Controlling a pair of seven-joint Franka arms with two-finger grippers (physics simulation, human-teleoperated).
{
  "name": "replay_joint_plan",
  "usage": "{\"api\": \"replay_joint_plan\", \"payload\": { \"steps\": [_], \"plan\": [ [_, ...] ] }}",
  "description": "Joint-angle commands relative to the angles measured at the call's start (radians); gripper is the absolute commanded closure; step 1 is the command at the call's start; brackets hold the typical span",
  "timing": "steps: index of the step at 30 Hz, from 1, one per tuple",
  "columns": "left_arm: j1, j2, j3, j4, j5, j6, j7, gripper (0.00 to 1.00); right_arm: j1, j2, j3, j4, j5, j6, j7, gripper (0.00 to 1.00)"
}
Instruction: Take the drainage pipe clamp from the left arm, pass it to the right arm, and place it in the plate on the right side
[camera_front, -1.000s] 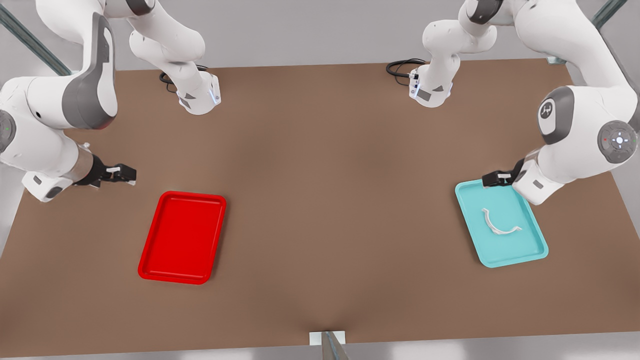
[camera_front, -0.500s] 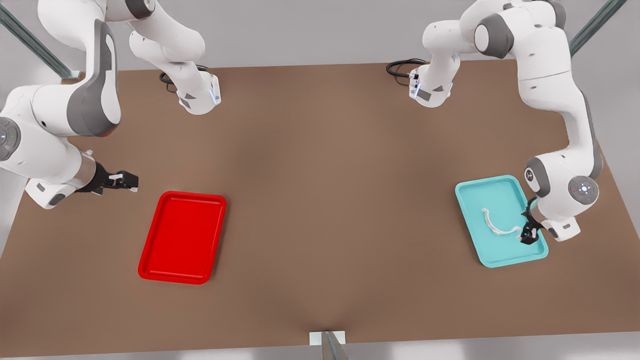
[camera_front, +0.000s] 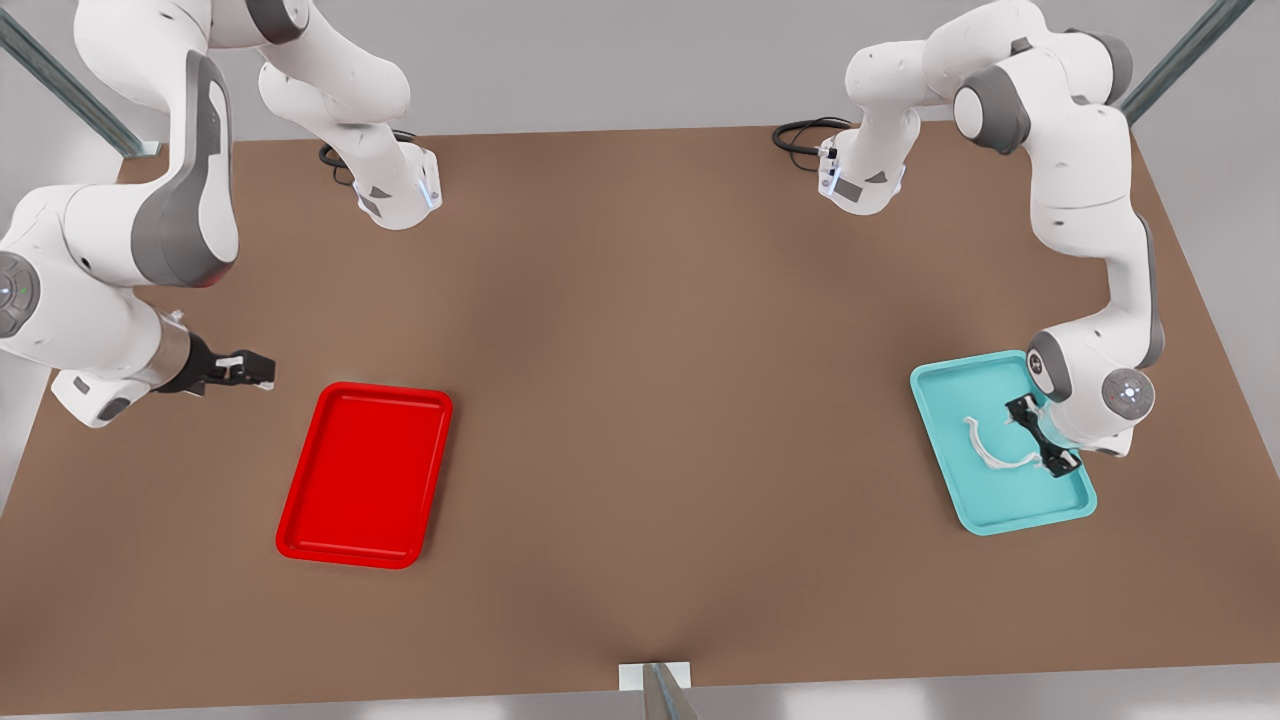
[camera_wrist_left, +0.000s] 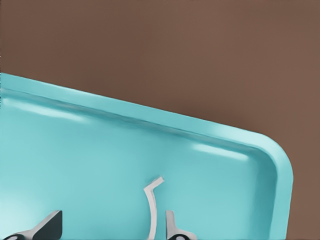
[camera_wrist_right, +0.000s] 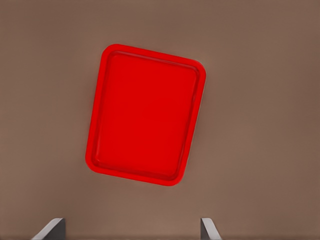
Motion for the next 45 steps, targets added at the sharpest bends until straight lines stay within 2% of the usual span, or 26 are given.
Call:
{"api": "replay_joint_plan", "payload": {
  "steps": [1, 7, 11, 13, 17, 19, 21, 24, 25, 26, 34, 36, 39, 41, 45],
  "plan": [
    [0.001, 0.004, 0.000, 0.005, 0.000, 0.014, -0.461, 0.00, 0.001, -0.001, 0.000, 0.000, 0.000, 0.002, -0.025, 0.00],
    [0.006, 0.042, -0.003, 0.025, -0.004, 0.029, -0.363, 0.00, -0.002, 0.009, -0.002, 0.000, 0.004, 0.000, -0.017, 0.00],
    [0.006, 0.049, -0.008, 0.033, -0.002, 0.032, -0.361, 0.06, -0.005, 0.013, -0.003, 0.000, 0.004, 0.002, -0.019, 0.00],
    [0.006, 0.053, -0.008, 0.033, -0.002, 0.038, -0.355, 0.27, -0.013, 0.015, -0.003, 0.000, 0.004, 0.002, -0.019, 0.00],
    [0.007, 0.064, -0.008, 0.035, -0.002, 0.053, -0.337, 0.31, -0.017, 0.018, -0.003, 0.000, 0.004, 0.002, -0.020, 0.00],
    [0.007, 0.072, -0.008, 0.039, -0.002, 0.060, -0.333, 0.36, -0.016, 0.018, -0.003, 0.000, 0.004, 0.000, -0.020, 0.00],
    [0.007, 0.072, -0.008, 0.039, -0.002, 0.060, -0.333, 0.53, -0.017, 0.018, -0.003, 0.000, 0.004, 0.000, -0.020, 0.00],
    [0.007, 0.073, -0.009, 0.039, 0.001, 0.060, -0.329, 0.61, -0.017, 0.018, -0.003, 0.000, 0.004, 0.000, -0.020, 0.00],
    [0.007, 0.072, -0.009, 0.039, -0.002, 0.060, -0.249, 0.73, -0.017, 0.018, -0.003, 0.000, 0.004, 0.000, -0.020, 0.00],
    [0.007, 0.072, -0.014, 0.039, -0.002, 0.060, -0.246, 0.79, -0.019, 0.018, -0.003, 0.000, 0.004, 0.000, -0.020, 0.00],
    [-0.014, 0.029, -0.027, 0.041, 0.004, 0.008, -0.087, 0.79, -0.023, 0.019, -0.003, 0.000, 0.004, 0.000, -0.023, 0.00],
    [-0.020, -0.007, -0.031, 0.079, 0.001, -0.135, -0.005, 0.79, -0.023, 0.019, -0.002, 0.000, 0.003, 0.002, -0.023, 0.00],
    [-0.031, -0.053, -0.101, 0.191, -0.043, -0.411, -0.008, 0.79, -0.022, 0.018, 0.004, 0.002, 0.001, 0.002, -0.025, 0.00],
    [-0.123, -0.054, -0.103, 0.281, -0.169, -0.548, -0.140, 0.79, -0.013, 0.035, 0.020, 0.026, 0.001, 0.017, -0.023, 0.00],
    [-0.315, -0.054, -0.106, 0.352, -0.402, -0.549, -0.608, 0.79, -0.014, 0.099, 0.101, 0.068, 0.000, 0.125, -0.019, 0.00]
  ]
}}
